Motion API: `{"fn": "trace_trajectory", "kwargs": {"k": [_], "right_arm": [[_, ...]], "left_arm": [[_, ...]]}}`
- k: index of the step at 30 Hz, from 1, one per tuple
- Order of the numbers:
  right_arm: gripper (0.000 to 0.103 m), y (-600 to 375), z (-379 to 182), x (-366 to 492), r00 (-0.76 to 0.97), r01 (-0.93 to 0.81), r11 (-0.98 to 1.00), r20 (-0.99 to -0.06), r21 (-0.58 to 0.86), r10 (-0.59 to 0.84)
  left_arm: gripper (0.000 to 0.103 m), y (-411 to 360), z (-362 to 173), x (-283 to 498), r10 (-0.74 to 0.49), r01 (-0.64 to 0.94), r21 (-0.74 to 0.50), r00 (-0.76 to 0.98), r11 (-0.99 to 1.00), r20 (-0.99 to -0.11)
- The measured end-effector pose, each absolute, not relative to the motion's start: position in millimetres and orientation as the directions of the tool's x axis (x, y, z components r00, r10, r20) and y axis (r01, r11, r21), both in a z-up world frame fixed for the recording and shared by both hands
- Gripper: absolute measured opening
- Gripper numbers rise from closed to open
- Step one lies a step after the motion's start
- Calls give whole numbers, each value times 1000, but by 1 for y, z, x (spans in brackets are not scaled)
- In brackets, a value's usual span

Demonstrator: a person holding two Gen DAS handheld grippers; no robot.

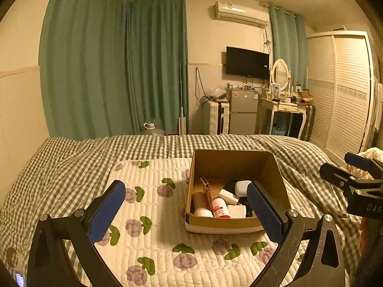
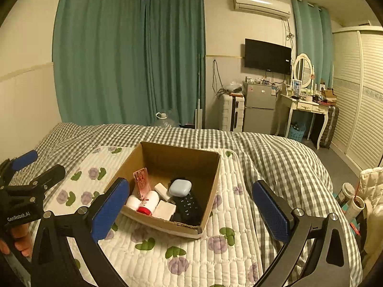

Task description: Organize rigid objects

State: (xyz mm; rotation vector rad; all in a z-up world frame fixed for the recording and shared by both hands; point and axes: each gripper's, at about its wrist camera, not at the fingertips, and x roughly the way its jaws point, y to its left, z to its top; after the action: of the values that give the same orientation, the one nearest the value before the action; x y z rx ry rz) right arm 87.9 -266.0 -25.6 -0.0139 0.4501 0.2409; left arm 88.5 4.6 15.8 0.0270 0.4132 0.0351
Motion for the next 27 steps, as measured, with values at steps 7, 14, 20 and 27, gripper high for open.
{"fn": "trace_trajectory", "kwargs": {"k": [7,14,20,27], "right_arm": [[103,-268,-27,89,867,-227,973,-445,47,224],[103,-264,-28,87,864,-233,971,-448,47,229],[103,-263,-28,86,864,-232,972,-448,47,228],[103,-262,-28,85,861,-236,971,-454,44,230]], "left_arm": [[103,3,15,89,35,-20,40,913,999,-407],[103,3,15,89,30,-17,33,910,999,-414],[103,2,16,88,26,-13,34,910,999,-414],[103,3,16,88,21,-11,28,908,1000,-419]]}}
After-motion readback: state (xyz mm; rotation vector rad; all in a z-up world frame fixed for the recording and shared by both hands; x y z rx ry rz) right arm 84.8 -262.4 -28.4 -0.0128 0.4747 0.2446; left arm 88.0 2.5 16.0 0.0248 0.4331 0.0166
